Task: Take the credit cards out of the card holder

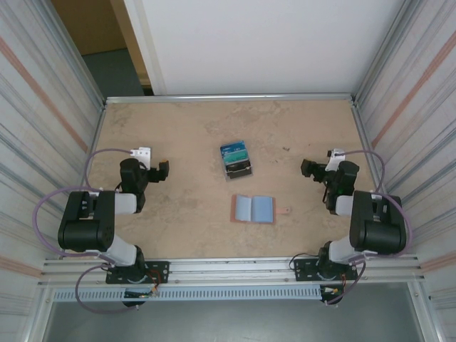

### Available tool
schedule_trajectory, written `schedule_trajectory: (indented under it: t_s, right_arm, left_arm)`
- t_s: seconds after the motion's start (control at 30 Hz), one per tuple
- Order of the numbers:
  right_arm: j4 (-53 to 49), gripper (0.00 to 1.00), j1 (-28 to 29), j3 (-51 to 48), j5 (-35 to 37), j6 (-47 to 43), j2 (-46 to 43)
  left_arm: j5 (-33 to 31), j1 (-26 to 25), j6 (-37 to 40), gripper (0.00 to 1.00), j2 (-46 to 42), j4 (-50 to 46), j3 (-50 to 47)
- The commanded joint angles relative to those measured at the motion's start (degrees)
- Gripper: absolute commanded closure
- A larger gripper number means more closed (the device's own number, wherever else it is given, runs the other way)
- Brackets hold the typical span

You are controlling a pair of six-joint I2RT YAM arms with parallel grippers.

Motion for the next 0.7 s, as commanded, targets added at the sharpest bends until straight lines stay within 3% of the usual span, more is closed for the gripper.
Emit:
schedule_trajectory:
  t_s: [0.0,0.07,0.13,0.27,0.3,0.67]
  right_arm:
    - [3.62,0.01,0.92,0.88,0.38,0.03,0.49]
    - [-2.15,0.01,3.12,3.76,3.23,-1.87,0.77]
    - [6.38,0.01,5.42,1.18,2.71,-4.56,4.56]
    - [6.33,0.01,3.44,1.29,0.57,-3.06,4.13]
    - [1.28,0.01,3.32,2.87,0.46,-3.50,3.25]
    - [1.52,0.01,4.55,2.88,2.57,-3.93,3.41]
  left_arm:
    - [0.18,-0.55,-0.36,0.01,-0.49,0.47,0.57]
    - [0.24,-0.50,-0.32,0.01,-0.49,0.44,0.59]
    - [0.13,-0.51,-0.36,0.01,-0.46,0.41,0.57]
    - [0.21,-0.57,-0.36,0.01,-0.49,0.44,0.66]
    - [0.23,-0.53,-0.33,0.01,-0.44,0.40,0.66]
    - [0.18,-0.41,-0.36,0.01,-0.45,0.41,0.66]
